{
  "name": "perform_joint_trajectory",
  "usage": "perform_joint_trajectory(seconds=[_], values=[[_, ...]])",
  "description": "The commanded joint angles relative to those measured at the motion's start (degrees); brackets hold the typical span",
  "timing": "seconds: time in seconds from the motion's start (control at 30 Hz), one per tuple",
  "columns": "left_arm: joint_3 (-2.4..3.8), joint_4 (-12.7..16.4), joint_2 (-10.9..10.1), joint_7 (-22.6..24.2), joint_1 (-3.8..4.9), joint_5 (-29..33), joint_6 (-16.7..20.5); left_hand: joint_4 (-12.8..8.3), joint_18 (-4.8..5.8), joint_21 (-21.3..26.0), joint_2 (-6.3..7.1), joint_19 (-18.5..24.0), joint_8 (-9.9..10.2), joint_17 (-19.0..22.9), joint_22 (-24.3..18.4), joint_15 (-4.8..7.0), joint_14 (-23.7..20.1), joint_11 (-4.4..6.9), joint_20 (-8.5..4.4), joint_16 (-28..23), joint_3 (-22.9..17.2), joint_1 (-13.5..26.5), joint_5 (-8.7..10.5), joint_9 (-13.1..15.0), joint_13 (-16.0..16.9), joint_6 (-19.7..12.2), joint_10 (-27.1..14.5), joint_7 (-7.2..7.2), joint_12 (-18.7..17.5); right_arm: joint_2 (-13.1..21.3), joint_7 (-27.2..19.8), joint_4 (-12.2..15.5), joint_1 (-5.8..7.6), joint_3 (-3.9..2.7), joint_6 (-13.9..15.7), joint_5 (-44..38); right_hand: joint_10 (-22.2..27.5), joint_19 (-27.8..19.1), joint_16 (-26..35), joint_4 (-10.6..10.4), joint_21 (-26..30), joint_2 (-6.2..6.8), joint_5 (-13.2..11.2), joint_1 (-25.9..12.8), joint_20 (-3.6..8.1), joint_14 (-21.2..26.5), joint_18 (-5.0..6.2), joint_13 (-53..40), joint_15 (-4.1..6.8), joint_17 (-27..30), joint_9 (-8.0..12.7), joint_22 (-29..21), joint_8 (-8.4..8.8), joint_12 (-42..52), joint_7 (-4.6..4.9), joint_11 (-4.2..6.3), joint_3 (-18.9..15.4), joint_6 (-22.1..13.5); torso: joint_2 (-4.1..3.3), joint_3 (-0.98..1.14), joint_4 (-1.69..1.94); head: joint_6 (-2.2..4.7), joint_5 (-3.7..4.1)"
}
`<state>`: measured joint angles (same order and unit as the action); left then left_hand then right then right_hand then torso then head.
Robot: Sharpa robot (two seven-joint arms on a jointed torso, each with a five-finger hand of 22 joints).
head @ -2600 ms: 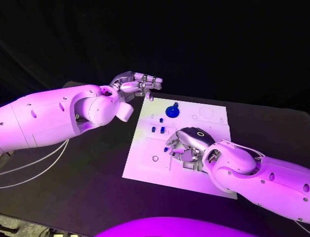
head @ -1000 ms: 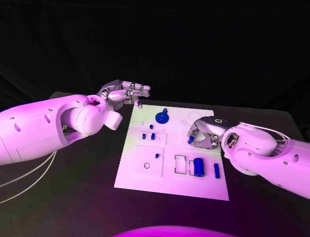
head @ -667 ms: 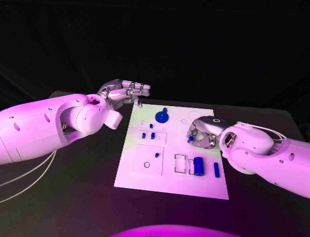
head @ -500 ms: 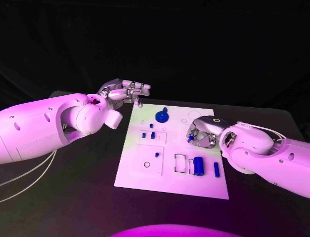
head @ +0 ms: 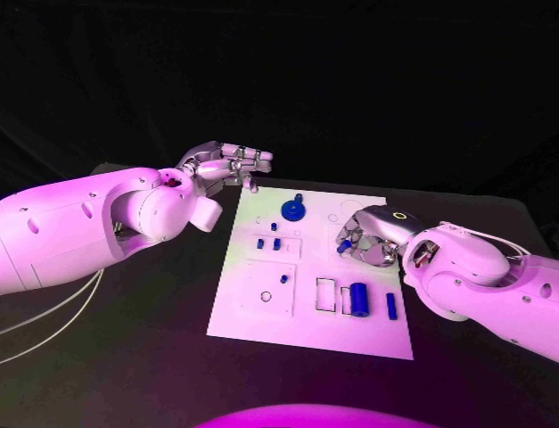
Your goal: Assemble the parts on the task board
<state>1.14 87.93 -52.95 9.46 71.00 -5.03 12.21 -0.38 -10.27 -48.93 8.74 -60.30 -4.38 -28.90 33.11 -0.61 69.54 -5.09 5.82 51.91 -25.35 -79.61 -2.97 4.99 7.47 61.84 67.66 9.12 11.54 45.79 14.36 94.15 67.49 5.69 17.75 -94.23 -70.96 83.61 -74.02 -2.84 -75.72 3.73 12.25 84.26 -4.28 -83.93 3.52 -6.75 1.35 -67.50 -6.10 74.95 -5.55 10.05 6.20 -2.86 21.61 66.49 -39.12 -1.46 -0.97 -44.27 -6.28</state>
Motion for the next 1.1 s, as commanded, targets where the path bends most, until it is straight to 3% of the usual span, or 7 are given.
perform_joint_trajectory(seconds=[0.03, 0.27, 0.47, 0.83, 1.1], values=[[0.04, 0.0, 0.2, 0.1, 0.07, 0.3, -1.0, -0.2, -0.31, 0.2, -0.4, -0.5, 0.1, 0.1, -0.1, -0.05, -0.5, -0.02, -0.03, -0.3, 0.2, -0.4, 0.04, -0.1, 0.0, 0.0, -0.4, 0.25, 0.2, 1.3, -0.1, 3.0, 0.63, -0.24, 3.5, 0.5, -0.2, 0.6, -0.3, 0.0, -0.4, 0.67, 0.5, 0.1, -0.12, -2.1, -0.55, 0.0, 0.29, 0.0, -1.0, 9.5, -0.58, -0.3, 0.59, 0.05, 0.4, 0.7, -0.03, -0.02, -0.04, -0.03, -0.16], [0.04, 0.0, 0.3, 0.2, 0.07, 0.3, -1.1, -0.2, -0.31, 0.2, -0.4, -0.5, 0.1, 0.1, -0.1, -0.05, -0.5, -0.02, -0.03, -0.3, 0.2, -0.4, 0.04, -0.1, 0.0, 0.0, -0.4, 0.25, 0.2, 1.5, -0.7, 7.9, 1.13, -0.47, 4.2, 1.9, -0.2, 0.6, -0.4, 0.3, -0.5, 1.04, 0.7, -0.1, -0.13, -2.1, -0.57, 0.0, 0.25, -0.1, -1.1, 9.6, -0.55, -0.6, 0.68, -0.01, 0.6, 0.7, -0.04, -0.03, -0.08, 0.06, -0.38], [0.03, -0.1, 0.6, 0.2, 0.07, 0.3, -1.3, -0.2, -0.32, 0.2, -0.41, -0.5, 0.1, 0.1, -0.1, -0.04, -0.5, -0.01, -0.03, -0.3, 0.2, -0.4, 0.04, -0.1, 0.1, 0.0, -0.4, 0.24, 0.2, -1.6, -1.6, 9.6, 0.16, -0.21, 3.6, 2.9, -0.1, 0.5, -0.3, 0.3, -0.2, 1.14, 0.8, -0.3, -0.15, -2.1, -0.53, 0.0, 0.21, 0.1, -1.1, 9.6, -0.5, -0.7, 0.75, -0.08, 0.7, 0.6, -0.02, -0.01, 0.02, -0.35, -1.12], [0.03, -0.2, 1.0, 0.1, 0.06, 0.3, -1.5, -0.2, -0.32, 0.2, -0.41, -0.5, 0.1, 0.1, -0.1, -0.04, -0.5, -0.01, -0.03, -0.3, 0.2, -0.4, 0.04, -0.1, 0.1, 0.0, -0.4, 0.24, 0.2, -8.9, -3.4, 6.8, -4.05, 0.5, 2.2, 3.9, 0.0, 0.3, -0.1, 0.3, 0.3, 1.17, 0.9, -0.6, -0.2, -2.0, -0.43, 0.0, 0.14, 0.4, -1.1, 9.4, -0.41, -1.0, 0.85, -0.18, 0.9, 0.6, -0.14, -0.03, -0.03, -0.42, -1.97], [0.03, -0.4, 1.3, 0.1, 0.06, 0.3, -1.6, -0.2, -0.32, 0.2, -0.41, -0.5, 0.1, 0.1, -0.1, -0.04, -0.5, -0.01, -0.03, -0.3, 0.2, -0.4, 0.04, -0.1, 0.1, 0.0, -0.4, 0.24, 0.2, -11.8, -4.0, 3.9, -5.41, 0.79, 1.9, 3.6, 0.0, 0.2, -0.1, 0.4, 0.5, 1.15, 1.0, -0.7, -0.22, -2.0, -0.39, 0.0, 0.1, 0.5, -1.1, 9.3, -0.36, -1.1, 0.9, -0.21, 1.0, 0.5, -0.14, 0.0, -0.05, -0.72, -2.39]])
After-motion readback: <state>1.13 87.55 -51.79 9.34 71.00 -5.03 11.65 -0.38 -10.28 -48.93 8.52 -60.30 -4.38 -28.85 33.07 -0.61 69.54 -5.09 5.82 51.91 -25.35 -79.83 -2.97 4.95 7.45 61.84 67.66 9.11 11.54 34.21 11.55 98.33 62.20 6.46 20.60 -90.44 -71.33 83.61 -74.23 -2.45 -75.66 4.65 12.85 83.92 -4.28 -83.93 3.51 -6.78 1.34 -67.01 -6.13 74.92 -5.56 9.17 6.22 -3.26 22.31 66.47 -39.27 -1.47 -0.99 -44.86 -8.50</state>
